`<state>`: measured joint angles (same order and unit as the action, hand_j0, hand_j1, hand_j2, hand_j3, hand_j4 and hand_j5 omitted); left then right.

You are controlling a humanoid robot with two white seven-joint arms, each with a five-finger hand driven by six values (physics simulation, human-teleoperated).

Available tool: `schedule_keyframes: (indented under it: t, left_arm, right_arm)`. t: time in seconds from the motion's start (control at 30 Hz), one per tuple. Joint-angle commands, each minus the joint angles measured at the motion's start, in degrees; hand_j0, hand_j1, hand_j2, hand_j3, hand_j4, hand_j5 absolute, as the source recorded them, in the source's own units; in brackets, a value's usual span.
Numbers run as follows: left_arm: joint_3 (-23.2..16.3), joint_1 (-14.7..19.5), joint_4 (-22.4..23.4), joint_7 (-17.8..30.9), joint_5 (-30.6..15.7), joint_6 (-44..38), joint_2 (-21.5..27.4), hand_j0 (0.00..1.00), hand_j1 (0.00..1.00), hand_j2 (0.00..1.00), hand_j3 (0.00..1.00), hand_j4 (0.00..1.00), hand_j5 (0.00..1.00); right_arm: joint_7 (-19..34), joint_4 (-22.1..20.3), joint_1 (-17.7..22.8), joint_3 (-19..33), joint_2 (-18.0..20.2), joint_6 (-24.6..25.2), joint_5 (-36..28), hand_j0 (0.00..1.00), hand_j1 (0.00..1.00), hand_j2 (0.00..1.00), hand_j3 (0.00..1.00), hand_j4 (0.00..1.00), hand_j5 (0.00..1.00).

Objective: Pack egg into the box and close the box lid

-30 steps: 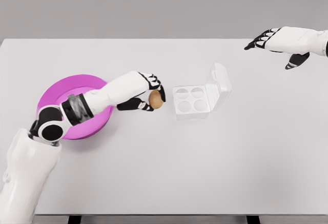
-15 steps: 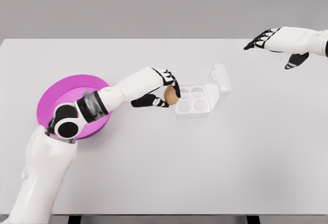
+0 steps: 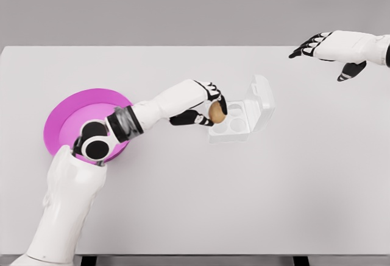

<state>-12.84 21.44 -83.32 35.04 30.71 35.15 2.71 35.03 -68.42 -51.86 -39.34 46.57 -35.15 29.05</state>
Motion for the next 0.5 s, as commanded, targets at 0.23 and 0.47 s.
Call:
schedule_keyframes:
  t: [0.23,0.47]
  left_arm:
    - [0.01,1.32,3.07,-0.04,0.93,-0.15,-1.57,0.43,0.43,0.43,0.43,0.43,0.43]
    - [-0.69,2.11,5.01,-0.04,1.81,-0.15,-2.54,0.44,0.44,0.44,0.44,0.44,0.44]
  right_arm:
    - [-0.03,0.39,0.44,-0.21,0.63,0.15,-0.13,1.00,1.00,1.00,1.00,1.00,1.00]
    - [-0.03,1.62,0.53,-0.30,0.80,0.15,-0.22,1.00,1.00,1.00,1.00,1.00,1.00]
